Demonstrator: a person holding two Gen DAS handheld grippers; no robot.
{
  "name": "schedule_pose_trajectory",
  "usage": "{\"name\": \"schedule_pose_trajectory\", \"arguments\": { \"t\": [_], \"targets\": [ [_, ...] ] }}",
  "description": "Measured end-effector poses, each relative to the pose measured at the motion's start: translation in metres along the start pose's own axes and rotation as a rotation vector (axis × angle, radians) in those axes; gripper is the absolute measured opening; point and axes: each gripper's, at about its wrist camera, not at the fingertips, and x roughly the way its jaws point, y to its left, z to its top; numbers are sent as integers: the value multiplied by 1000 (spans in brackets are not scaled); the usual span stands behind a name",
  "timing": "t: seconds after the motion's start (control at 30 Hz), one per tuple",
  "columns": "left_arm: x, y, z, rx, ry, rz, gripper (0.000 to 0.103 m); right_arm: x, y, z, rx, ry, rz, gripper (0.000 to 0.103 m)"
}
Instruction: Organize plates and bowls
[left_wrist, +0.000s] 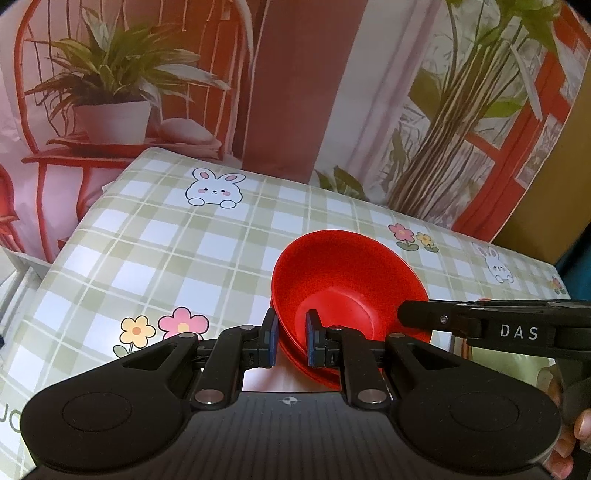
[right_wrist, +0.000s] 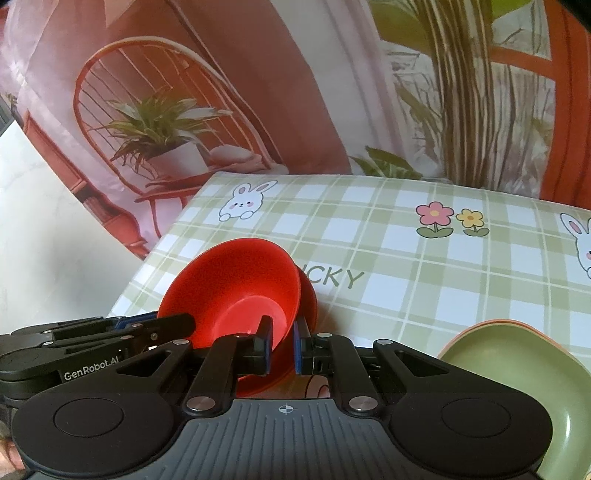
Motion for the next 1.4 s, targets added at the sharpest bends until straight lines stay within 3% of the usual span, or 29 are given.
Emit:
{"name": "schedule_pose_trajectory", "arguments": {
  "t": [0.43, 0.53, 0.6, 0.87, 1.1, 1.2, 1.4],
  "targets": [
    [-2, 2, 3, -2, 8, 13, 16, -4, -3, -2, -35, -17, -44, 13],
    [-1, 5, 3, -19, -1, 20, 22, -5, -6, -2, -25, -24, -46, 13],
    [1, 7, 3, -35, -5, 30, 31, -3, -9, -3, -7, -23, -46, 13],
    [16, 16, -1, -129, 0, -13, 31, 8, -14, -7, 57, -15, -34, 15],
    [23, 17, -4, -157, -10, -22, 29, 15, -13, -12, 81, -15, -30, 15],
    [23, 17, -3, -156, -10, -12, 15, 14, -12, -13, 83, -25, -26, 15],
    [17, 15, -4, -158, -9, -32, 15, 5, -14, -16, 92, -44, -35, 12]
  ]
}}
